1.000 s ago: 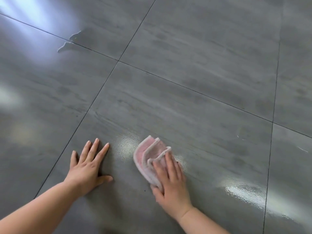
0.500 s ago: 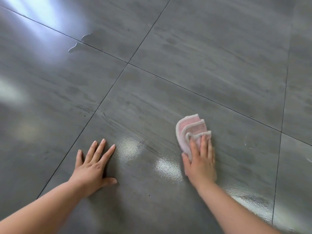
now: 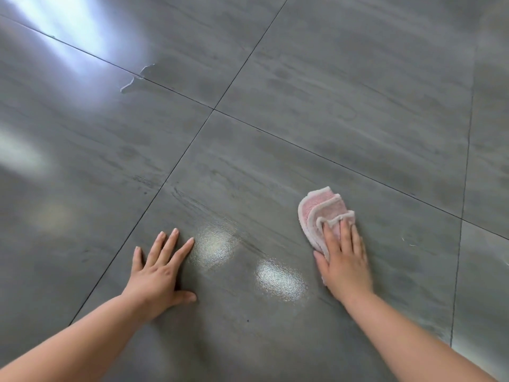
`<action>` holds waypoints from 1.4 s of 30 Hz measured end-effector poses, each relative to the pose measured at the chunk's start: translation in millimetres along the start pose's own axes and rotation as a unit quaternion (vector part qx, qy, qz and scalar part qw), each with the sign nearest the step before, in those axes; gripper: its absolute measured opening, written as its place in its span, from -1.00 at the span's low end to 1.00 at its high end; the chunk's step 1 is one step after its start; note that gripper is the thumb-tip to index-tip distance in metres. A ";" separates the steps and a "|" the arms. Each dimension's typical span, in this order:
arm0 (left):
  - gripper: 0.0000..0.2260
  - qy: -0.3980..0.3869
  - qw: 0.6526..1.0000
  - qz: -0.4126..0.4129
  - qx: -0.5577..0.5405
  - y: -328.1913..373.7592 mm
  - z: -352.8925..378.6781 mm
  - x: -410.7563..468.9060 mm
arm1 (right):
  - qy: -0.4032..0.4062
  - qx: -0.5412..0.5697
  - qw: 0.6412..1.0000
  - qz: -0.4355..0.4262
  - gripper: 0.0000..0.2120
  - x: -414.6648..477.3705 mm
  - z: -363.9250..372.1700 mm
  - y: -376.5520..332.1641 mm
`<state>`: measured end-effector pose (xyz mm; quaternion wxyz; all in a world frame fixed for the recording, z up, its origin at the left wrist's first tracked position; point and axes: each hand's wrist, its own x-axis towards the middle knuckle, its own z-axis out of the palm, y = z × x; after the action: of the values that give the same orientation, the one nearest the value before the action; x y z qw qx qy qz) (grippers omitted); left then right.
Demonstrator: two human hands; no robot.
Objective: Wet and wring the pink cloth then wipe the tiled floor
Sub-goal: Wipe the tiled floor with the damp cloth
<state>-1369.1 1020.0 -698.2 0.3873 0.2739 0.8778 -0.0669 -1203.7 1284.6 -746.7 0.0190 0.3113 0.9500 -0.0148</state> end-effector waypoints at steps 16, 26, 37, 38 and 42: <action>-0.03 0.039 0.999 0.002 -0.023 -2.5 4.0 1.3 | 0.050 -0.028 0.976 -0.211 -0.16 -34.8 19.5 -16.1; -0.03 0.047 0.998 0.011 -0.028 -3.8 6.3 3.6 | 0.030 0.008 0.997 -0.075 -0.18 -52.1 13.7 -44.6; -0.06 0.073 0.997 0.017 0.016 1.2 2.4 -2.8 | -0.060 -0.057 0.973 -0.218 -0.28 -42.8 -1.2 -16.9; -0.06 0.072 0.997 0.017 0.021 1.1 2.7 -2.5 | -0.072 -0.059 0.975 -0.200 -0.25 -40.5 -6.8 -5.3; -0.03 0.128 0.990 0.057 0.033 4.8 -0.5 -5.6 | -0.039 -0.046 0.981 -0.184 -0.37 -52.5 -27.4 25.7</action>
<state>-1363.8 1021.9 -693.3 0.2660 0.3428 0.9002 -0.0382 -1146.9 1275.4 -717.4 0.0677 0.1288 0.9893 0.0136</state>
